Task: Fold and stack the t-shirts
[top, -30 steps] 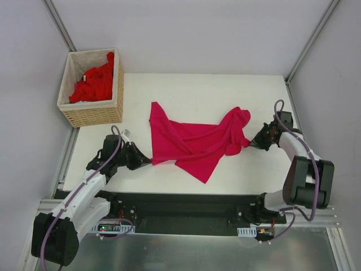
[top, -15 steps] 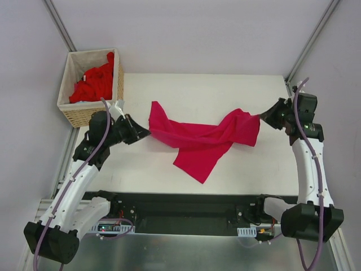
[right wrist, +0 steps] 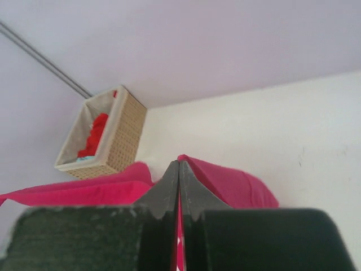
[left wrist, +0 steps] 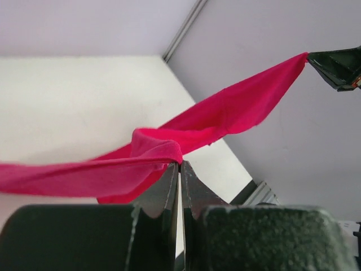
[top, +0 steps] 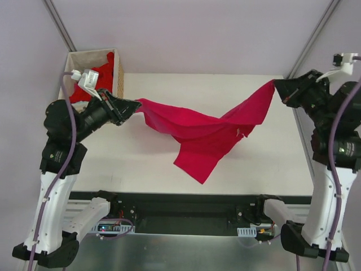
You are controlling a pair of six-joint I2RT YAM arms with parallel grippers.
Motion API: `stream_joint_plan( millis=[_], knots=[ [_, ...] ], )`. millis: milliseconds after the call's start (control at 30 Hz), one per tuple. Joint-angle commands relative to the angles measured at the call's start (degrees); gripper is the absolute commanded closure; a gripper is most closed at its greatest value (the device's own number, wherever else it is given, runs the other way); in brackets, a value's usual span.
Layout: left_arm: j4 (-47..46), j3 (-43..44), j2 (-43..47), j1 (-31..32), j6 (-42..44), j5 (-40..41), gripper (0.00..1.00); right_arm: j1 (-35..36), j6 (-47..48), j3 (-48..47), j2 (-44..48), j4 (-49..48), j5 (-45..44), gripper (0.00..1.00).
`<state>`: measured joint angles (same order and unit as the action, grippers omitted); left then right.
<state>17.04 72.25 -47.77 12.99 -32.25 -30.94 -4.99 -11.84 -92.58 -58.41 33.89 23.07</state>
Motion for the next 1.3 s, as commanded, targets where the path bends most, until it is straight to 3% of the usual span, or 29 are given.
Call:
stream_joint_plan(
  millis=[0, 467, 967, 1133, 1267],
  knots=[
    [-2.01, 9.38, 3.38, -0.69, 3.60, -4.48, 1.00, 0.34, 1.38, -9.36, 3.48, 1.87, 3.30, 1.00],
    [-2.10, 20.21, 8.66, -0.69, 3.33, -7.38, 1.00, 0.34, 2.08, -27.03, 8.05, 5.13, 2.33, 1.00],
    [-6.58, 25.47, 12.88, -0.69, 5.00, -7.56, 1.00, 0.42, 1.38, -35.13, 9.99, 2.07, 0.14, 1.00],
    [-5.70, 31.19, 7.79, -0.69, 9.13, 0.41, 1.00, 0.34, 1.55, -36.89, 6.04, -1.63, -3.82, 1.00],
    [-7.54, 36.63, 2.34, -0.69, 13.78, 10.53, 1.00, 0.34, -1.08, -34.62, 2.61, -12.13, -5.58, 1.00]
  ],
)
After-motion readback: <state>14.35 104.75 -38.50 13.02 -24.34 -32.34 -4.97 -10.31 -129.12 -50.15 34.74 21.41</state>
